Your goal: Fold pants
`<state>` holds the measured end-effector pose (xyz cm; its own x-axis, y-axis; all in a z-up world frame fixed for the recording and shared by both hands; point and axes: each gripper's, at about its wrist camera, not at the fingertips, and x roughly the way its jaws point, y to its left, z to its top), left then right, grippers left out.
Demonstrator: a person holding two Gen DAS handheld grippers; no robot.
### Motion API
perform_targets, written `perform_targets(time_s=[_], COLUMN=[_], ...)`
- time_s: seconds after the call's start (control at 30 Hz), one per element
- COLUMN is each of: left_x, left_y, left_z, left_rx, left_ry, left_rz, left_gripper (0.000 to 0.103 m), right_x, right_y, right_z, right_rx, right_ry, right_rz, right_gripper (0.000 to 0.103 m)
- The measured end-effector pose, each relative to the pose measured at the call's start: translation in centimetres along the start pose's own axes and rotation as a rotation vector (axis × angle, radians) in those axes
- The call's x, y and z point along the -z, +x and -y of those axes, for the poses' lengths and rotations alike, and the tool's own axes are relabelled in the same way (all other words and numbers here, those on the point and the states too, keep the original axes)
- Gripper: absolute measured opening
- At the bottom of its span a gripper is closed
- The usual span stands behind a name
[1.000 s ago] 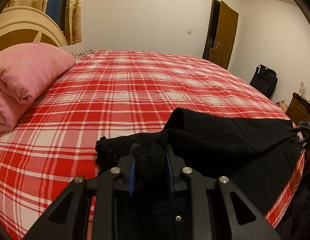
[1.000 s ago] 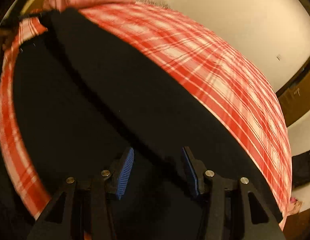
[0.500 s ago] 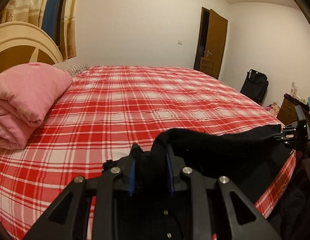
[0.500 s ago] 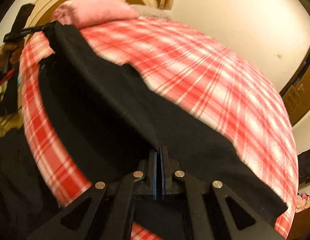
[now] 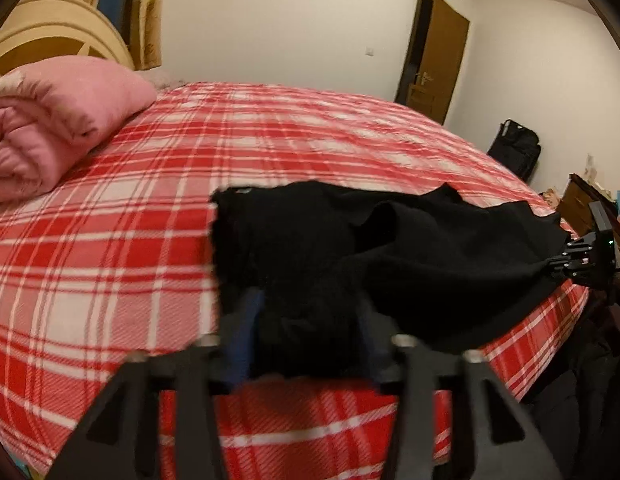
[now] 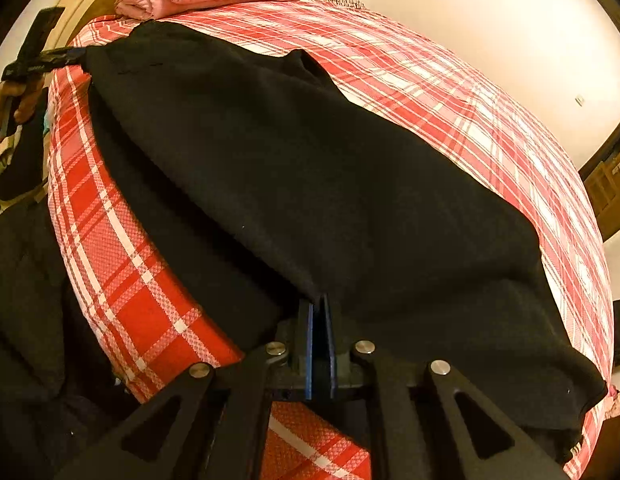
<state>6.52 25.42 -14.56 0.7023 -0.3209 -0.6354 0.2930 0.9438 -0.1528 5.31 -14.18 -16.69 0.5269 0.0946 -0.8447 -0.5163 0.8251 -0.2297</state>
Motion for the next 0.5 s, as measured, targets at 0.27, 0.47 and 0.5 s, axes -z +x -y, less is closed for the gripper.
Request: perform_targets(time_s=[0.27, 0.47, 0.5], left_x=[2.5, 2.3, 1.9], left_y=[-0.9, -2.5, -2.9], left_z=[-1.7, -5.7, -6.1], left_rx=[-0.077, -0.122, -0.092], left_ry=[0.14, -0.057, -0.113], left_rz=[-0.114, -0.073, -0.037], left_gripper=[0.088, 0.086, 0.085], right_x=[0.0, -0.1, -0.2], right_y=[-0.2, -1.3, -2.2], right_z=[-0.9, -0.8, -0.5], right_rx=[0.043, 0.031, 0.012], right_ry=[-0.019, -0.044, -0.032], right_rz=[0.001, -0.002, 0.015], right_gripper=[0.008, 0.011, 0.013])
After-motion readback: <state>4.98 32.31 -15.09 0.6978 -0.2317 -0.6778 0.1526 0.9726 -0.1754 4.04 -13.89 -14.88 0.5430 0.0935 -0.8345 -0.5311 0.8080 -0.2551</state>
